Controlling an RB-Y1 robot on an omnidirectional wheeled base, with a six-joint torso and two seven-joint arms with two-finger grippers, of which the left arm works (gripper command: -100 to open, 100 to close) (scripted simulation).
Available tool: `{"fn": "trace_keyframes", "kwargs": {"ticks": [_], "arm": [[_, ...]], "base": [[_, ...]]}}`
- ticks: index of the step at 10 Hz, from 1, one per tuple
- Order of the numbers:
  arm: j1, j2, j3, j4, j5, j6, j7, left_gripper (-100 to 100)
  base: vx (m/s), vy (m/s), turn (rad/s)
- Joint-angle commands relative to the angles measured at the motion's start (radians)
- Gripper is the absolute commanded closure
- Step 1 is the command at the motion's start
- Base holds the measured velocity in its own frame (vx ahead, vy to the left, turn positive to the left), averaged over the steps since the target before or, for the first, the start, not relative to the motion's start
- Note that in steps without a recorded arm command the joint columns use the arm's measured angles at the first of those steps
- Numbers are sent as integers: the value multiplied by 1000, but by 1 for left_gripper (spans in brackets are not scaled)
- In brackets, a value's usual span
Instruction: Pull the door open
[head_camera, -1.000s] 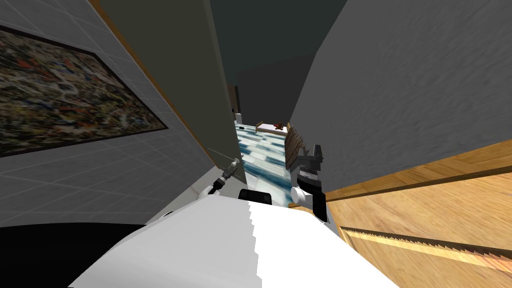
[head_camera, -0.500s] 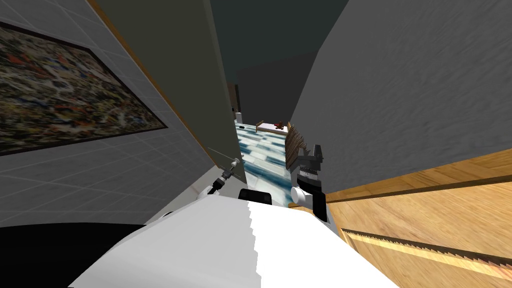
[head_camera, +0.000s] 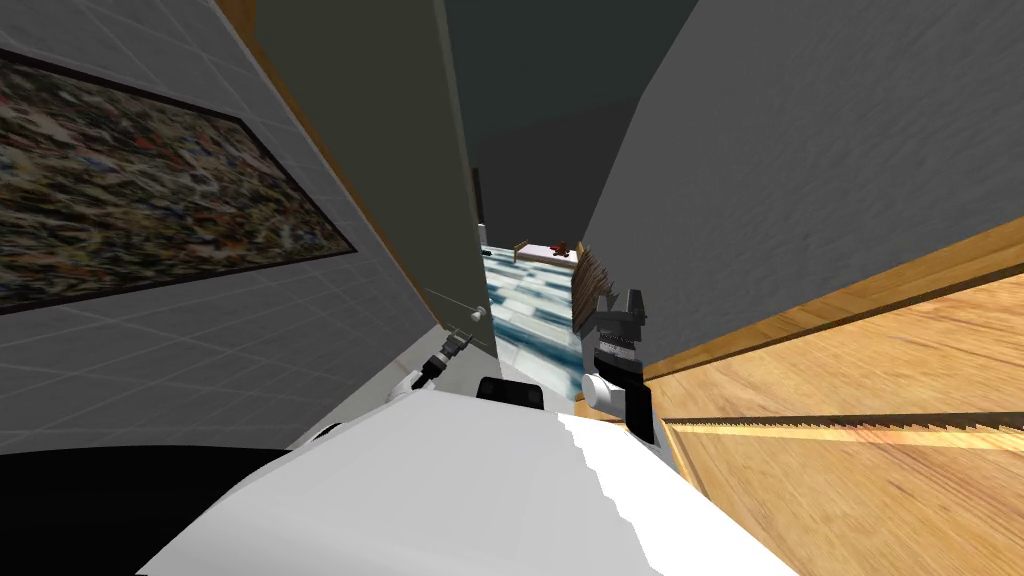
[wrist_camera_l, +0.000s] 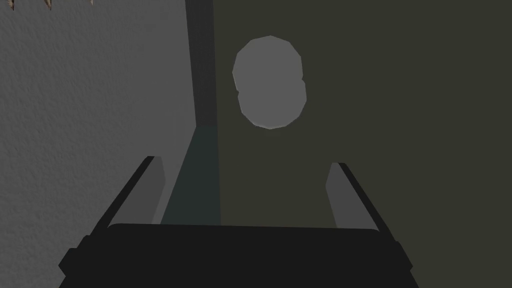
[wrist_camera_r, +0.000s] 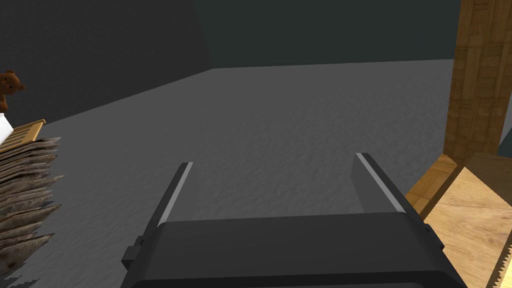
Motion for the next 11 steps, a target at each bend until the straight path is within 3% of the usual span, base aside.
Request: {"fn": "trace_keyframes", "kwargs": {"ticks": [1,2,3,5,9,11], "arm": [[-1,10,-1,3,0,-11,6,-100],[1,5,-1,-2,0,-4,4,-100],[6,11,-9,-1,16,-8,-1,-100],[10,16,-18,0,34,-10,-6,-100],[30,38,-59,4,111,-21,-33,-100],[39,48,-78,6,148,-26,-45,-100]], "base": [[-174,157,54],[-79,75,-1],[48,-20,-47],[133,-103,-38],[170,-103,-60],[180,-21,-12]]}}
